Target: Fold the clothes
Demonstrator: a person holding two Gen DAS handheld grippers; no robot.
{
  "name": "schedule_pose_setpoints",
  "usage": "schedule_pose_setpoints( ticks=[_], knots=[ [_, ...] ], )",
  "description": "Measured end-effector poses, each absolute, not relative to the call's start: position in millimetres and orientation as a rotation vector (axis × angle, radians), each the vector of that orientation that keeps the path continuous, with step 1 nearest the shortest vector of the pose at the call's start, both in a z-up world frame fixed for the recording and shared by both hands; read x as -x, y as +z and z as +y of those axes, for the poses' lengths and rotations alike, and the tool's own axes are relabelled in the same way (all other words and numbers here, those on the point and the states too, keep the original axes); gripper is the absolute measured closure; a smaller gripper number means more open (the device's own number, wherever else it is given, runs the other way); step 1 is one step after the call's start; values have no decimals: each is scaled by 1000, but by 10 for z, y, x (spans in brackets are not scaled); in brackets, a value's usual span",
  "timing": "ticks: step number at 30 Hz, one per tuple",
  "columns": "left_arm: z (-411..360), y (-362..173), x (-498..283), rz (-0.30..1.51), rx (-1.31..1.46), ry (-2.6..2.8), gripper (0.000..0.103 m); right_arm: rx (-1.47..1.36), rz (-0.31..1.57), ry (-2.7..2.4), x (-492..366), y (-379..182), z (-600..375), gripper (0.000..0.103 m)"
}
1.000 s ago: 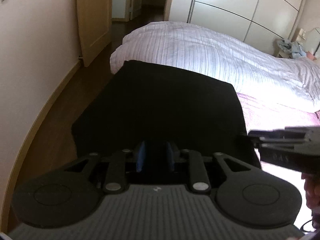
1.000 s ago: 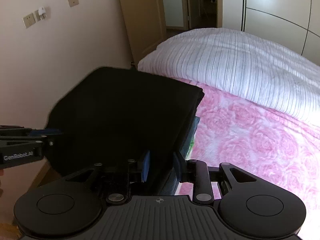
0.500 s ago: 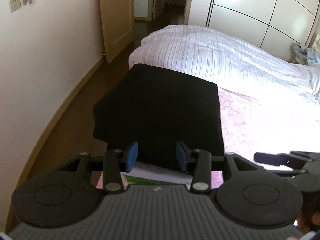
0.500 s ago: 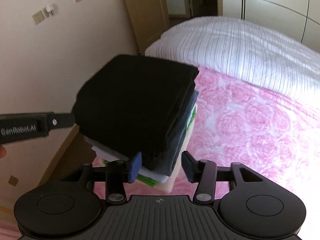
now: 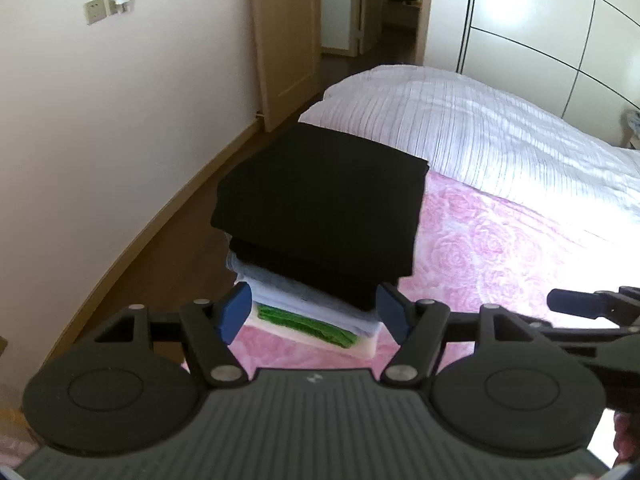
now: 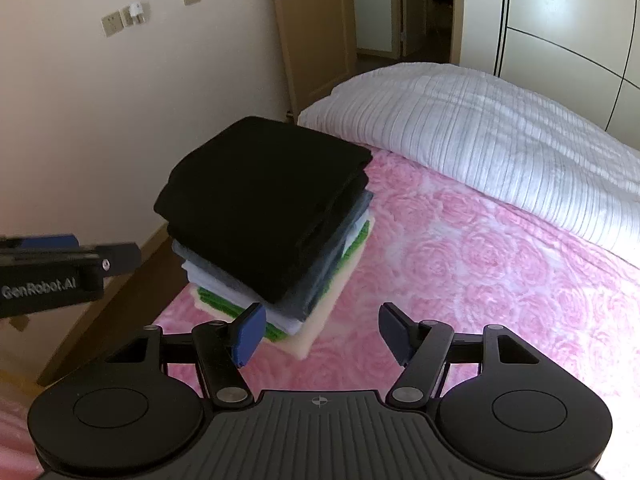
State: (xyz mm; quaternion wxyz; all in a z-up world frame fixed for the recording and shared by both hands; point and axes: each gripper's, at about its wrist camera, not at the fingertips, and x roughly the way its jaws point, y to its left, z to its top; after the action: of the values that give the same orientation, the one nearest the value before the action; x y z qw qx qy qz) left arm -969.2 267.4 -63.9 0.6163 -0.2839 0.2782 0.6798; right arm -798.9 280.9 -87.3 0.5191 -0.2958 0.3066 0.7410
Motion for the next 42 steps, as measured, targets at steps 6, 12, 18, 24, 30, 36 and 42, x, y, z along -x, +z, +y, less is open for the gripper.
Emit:
schedule_pose_setpoints(
  ticks=[6, 12, 18, 24, 30, 36, 42],
  knots=[
    [2381, -564, 9311, 586, 688, 1654, 37, 692, 721, 1827, 7531, -750, 2627, 37],
    [2102, -493, 9025, 526, 773, 1729, 38, 761, 676, 1912, 7234, -697, 2571, 37],
    [1893, -512, 8623, 545, 798, 1849, 38, 811, 704, 1965, 6958, -748, 2614, 37],
    [1723, -586, 8272, 535, 863, 1932, 38, 869, 740, 2008, 6713, -821, 2606, 37],
    [1605, -594, 7996, 501, 894, 1985, 38, 957, 697, 2034, 6570, -894, 2631, 37],
    [1610, -682, 7797, 468, 937, 2032, 38, 1041, 618, 2057, 6459, -969, 2664, 37],
    [1664, -734, 7617, 464, 966, 2053, 38, 1087, 572, 2095, 6390, -1039, 2741, 37]
  ],
)
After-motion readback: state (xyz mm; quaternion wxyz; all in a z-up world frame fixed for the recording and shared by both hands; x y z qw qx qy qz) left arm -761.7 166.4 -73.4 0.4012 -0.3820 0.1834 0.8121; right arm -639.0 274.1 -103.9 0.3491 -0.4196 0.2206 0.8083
